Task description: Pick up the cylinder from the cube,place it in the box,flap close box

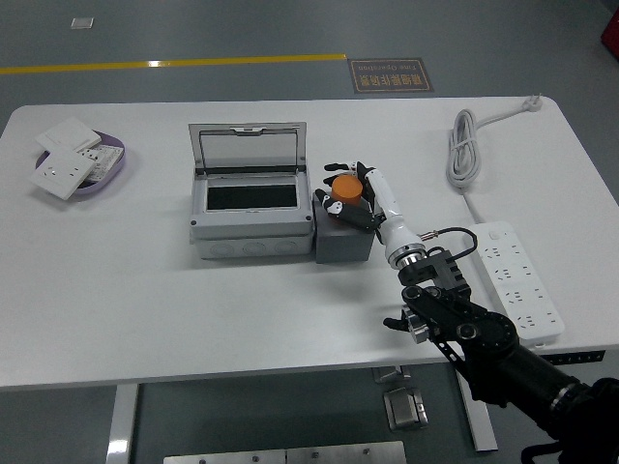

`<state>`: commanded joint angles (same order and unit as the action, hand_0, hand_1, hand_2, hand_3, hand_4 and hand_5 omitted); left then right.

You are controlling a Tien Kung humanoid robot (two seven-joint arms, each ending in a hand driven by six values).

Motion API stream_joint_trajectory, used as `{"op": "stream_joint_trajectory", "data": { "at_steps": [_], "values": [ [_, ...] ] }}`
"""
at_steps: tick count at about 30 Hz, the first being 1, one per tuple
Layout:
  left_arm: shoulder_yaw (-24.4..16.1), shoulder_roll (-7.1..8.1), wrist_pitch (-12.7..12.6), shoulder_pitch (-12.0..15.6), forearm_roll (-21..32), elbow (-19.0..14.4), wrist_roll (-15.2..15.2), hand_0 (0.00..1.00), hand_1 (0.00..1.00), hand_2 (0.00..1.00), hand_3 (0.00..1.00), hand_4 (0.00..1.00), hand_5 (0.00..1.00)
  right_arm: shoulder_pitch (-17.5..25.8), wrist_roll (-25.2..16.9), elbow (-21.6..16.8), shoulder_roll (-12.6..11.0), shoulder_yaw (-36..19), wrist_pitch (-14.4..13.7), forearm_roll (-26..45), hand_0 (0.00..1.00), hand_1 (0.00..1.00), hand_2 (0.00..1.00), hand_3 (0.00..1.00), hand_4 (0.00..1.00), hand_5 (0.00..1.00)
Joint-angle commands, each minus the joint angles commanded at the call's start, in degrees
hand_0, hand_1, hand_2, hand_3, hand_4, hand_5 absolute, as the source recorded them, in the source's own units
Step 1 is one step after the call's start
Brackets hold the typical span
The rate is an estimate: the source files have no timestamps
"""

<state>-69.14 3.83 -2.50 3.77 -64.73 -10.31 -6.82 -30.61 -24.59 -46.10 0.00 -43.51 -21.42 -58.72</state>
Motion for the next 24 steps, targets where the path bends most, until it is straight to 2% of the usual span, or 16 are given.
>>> {"op": "stream_joint_trajectory", "data": {
  "at_steps": [6, 7, 12, 13, 18, 19, 24],
  "values": [
    [-0.1, -0.02, 0.0, -0.1, -0.1, 0.0, 0.0, 0.578, 0.591, 0.556, 0.592, 0.599, 0.187, 0.1, 0.1, 0.0, 0.0, 0.2, -0.3, 0.2, 0.711, 0.615, 0.548, 0.604, 0.216, 0.002],
    [-0.1, -0.03, 0.0, -0.1, -0.1, 0.0, 0.0, 0.578, 0.592, 0.557, 0.593, 0.601, 0.187, 0.1, 0.1, 0.0, 0.0, 0.2, -0.3, 0.2, 0.640, 0.598, 0.528, 0.568, 0.152, 0.002],
    [-0.1, -0.05, 0.0, -0.1, -0.1, 0.0, 0.1, 0.578, 0.592, 0.557, 0.593, 0.601, 0.187, 0.2, 0.2, -0.2, 0.0, 0.3, -0.6, 0.5, 0.640, 0.598, 0.528, 0.568, 0.152, 0.002],
    [-0.1, -0.05, 0.0, -0.1, -0.1, 0.0, 0.1, 0.578, 0.593, 0.558, 0.594, 0.602, 0.188, 0.2, 0.2, -0.3, 0.0, 0.3, -0.7, 0.5, 0.586, 0.578, 0.508, 0.543, 0.103, 0.002],
    [-0.2, -0.07, 0.0, -0.1, 0.0, 0.0, 0.2, 0.578, 0.593, 0.558, 0.594, 0.602, 0.188, 0.1, 0.4, -0.8, 0.0, 0.0, -1.2, 0.3, 0.586, 0.578, 0.508, 0.543, 0.103, 0.002],
    [-0.2, -0.08, -0.1, -0.1, 0.0, 0.0, 0.2, 0.578, 0.596, 0.559, 0.595, 0.605, 0.192, 0.0, 0.5, -1.0, 0.0, -0.1, -1.3, 0.2, 0.549, 0.555, 0.489, 0.514, 0.034, 0.002],
    [-0.4, -0.11, -0.1, 0.0, -0.2, 0.0, 0.2, 0.578, 0.596, 0.559, 0.595, 0.605, 0.192, -0.9, 2.0, -3.1, 0.0, -0.4, -2.8, -2.2, 0.549, 0.555, 0.489, 0.514, 0.034, 0.002]
  ]
}}
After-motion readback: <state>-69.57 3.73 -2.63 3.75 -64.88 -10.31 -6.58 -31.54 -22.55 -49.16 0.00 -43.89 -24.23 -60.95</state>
